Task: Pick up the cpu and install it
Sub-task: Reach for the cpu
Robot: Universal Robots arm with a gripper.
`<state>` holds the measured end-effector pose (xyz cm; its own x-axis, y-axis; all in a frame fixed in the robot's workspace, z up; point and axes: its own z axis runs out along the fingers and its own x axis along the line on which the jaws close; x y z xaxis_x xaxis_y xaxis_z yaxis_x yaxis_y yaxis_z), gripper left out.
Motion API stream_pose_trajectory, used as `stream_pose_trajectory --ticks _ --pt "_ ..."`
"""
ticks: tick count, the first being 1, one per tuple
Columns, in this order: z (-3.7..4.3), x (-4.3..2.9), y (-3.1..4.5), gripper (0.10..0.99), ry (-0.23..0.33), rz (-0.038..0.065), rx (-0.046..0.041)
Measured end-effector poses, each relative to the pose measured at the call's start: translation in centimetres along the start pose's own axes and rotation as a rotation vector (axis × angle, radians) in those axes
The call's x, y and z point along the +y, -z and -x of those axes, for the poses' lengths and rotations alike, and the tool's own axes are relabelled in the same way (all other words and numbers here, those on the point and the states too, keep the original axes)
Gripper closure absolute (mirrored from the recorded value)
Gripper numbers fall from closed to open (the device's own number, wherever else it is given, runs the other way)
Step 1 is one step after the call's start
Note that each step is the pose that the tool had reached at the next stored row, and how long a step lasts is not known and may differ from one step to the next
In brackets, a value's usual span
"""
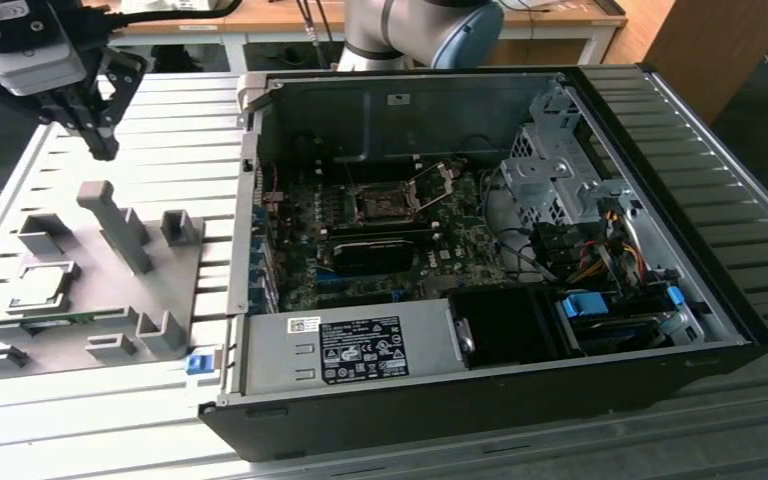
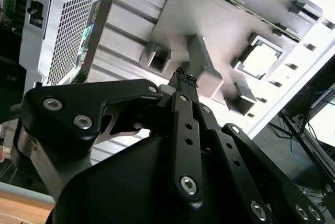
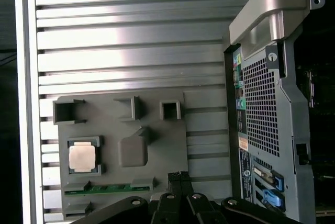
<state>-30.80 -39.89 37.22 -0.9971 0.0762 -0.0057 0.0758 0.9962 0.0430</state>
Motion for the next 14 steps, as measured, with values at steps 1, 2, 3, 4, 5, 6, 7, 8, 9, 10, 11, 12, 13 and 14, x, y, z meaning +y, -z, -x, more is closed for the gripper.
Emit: stream_pose_trajectory --ticks 1,2,3,4,5,6,7,8,9,10,11,12,13,14 --pt "-0.15 -0.01 -0.01 0.980 0.000 0.000 0.0000" --pt "-0.30 -0.02 -0.02 0.980 0.000 0.000 0.0001" --pt "-0.46 -0.03 -0.03 0.980 0.000 0.000 0.0001" --pt "-0.63 -0.05 -0.04 0.980 0.000 0.000 0.0002" --pt "-0.79 -0.06 -0.05 0.980 0.000 0.000 0.0003" --pt "-0.96 -0.08 -0.06 0.980 0.000 0.000 0.0002" --pt "-1.11 -0.09 -0.07 0.980 0.000 0.000 0.0002" --pt "-1.27 -0.10 -0.08 0.980 0.000 0.000 0.0003" --pt "-1.43 -0.11 -0.09 0.980 0.000 0.000 0.0003" --pt "-1.58 -0.13 -0.10 0.980 0.000 0.000 0.0003" --pt "-1.74 -0.14 -0.11 0.980 0.000 0.000 0.0003" --pt "-1.89 -0.15 -0.12 0.980 0.000 0.000 0.0004" --pt "-2.04 -0.16 -0.13 0.980 0.000 0.000 0.0003" --pt "-2.20 -0.17 -0.14 0.980 0.000 0.000 0.0004"
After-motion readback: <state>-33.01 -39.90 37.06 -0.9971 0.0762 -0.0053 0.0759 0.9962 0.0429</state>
